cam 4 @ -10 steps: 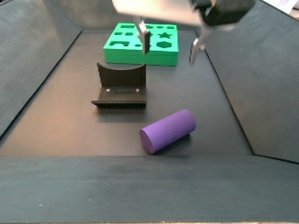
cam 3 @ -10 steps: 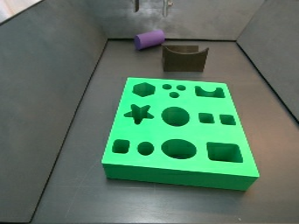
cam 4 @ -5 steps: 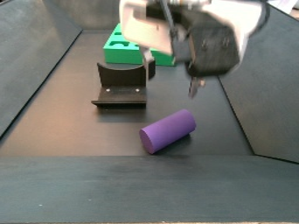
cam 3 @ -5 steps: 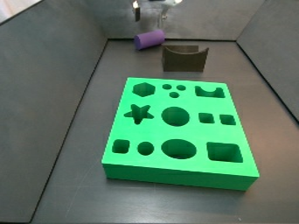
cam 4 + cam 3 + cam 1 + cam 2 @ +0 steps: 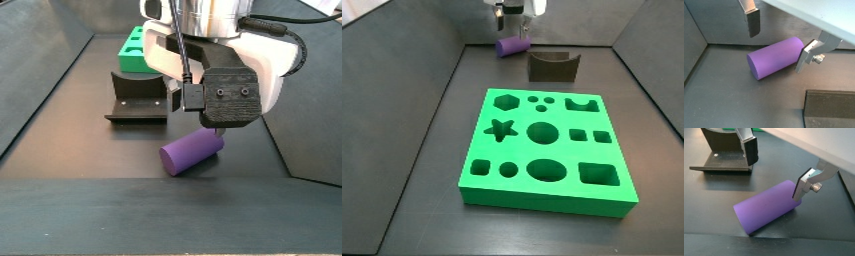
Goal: Pick up the round object. Move up. Place the round object on the fixture. Regrasp the round object. Move to above the board. Insert the round object.
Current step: Pick up the round object.
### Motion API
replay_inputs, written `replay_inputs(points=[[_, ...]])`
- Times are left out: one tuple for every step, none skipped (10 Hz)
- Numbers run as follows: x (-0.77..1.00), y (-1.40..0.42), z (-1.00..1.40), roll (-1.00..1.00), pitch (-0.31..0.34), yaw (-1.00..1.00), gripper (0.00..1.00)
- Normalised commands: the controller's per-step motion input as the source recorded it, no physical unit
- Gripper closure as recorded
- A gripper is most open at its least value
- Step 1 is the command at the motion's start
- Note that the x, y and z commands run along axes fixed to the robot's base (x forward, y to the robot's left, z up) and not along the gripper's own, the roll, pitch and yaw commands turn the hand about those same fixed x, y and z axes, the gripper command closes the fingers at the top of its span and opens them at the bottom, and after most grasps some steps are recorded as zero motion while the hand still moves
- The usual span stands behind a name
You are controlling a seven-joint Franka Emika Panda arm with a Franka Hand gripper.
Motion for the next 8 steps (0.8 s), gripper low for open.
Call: replay_inputs(points=[[0.00, 0.10, -0.32, 0.00, -0.021, -0.04, 0.00], [0.00, 0.10, -0.52, 0.00, -0.057, -0.10, 0.00], [0.02, 0.15, -0.59, 0.00, -0.057, -0.15, 0.00], [0.03, 0.15, -0.63, 0.00, -0.064, -0.23, 0.00], [0.05, 0.13, -0.63, 0.00, -0.077, -0.29, 0.00], [0.07, 0.09, -0.64, 0.00, -0.087, -0.30, 0.00], [0.00, 0.07, -0.70, 0.02, -0.130, -0.29, 0.00], [0.00, 0.05, -0.70, 0.01, -0.179, -0.25, 0.00]])
